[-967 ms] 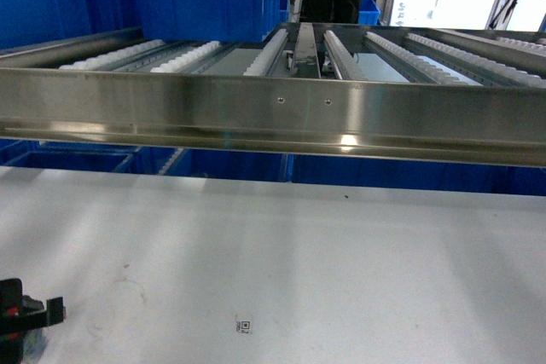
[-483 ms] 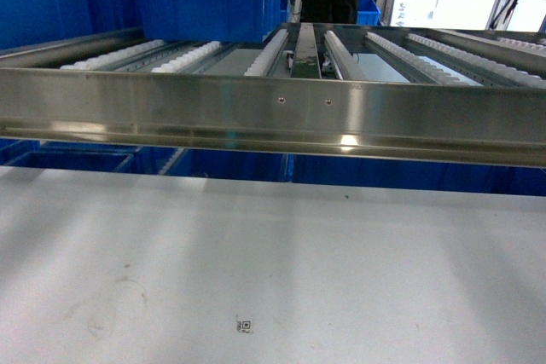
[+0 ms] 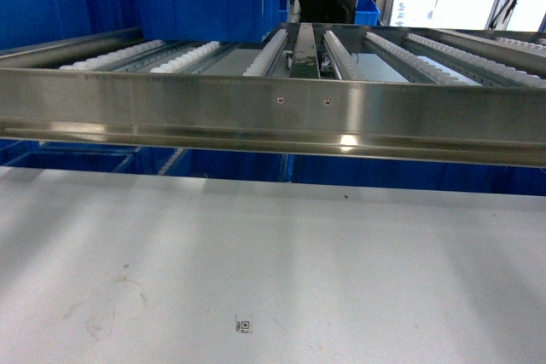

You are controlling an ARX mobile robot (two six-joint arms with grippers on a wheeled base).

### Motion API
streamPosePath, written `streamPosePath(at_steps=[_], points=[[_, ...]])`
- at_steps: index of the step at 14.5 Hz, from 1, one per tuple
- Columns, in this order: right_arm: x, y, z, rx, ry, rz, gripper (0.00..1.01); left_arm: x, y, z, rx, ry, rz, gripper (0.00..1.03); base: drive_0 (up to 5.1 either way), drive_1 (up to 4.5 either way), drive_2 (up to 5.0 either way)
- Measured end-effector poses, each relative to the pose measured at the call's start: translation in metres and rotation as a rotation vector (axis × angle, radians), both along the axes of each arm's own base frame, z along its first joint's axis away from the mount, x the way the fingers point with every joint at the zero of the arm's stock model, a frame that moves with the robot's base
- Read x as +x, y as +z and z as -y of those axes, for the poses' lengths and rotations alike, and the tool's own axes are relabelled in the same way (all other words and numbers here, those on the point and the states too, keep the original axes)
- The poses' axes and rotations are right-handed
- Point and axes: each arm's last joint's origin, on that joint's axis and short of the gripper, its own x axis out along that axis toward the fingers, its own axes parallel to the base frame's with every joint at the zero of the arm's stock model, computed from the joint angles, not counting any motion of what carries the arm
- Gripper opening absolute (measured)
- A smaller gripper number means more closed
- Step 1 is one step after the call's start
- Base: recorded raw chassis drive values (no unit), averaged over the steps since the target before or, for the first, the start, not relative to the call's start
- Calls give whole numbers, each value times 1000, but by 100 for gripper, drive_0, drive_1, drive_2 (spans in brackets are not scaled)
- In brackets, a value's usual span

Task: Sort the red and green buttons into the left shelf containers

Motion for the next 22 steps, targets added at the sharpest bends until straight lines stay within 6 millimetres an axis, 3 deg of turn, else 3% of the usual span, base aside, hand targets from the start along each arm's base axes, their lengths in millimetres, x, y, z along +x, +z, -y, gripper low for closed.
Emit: streamPosePath(at_steps=[2,8,22], points=[[0,0,0,0,0,0,26,-10,5,5,15,0,24,29,0,0,0],[0,0,0,-1,-1,3,26,-6,5,11,42,-18,45,29,0,0,0],[0,0,0,0,0,-1,26,-6,5,11,43,-18,46,29,-481,215,284]])
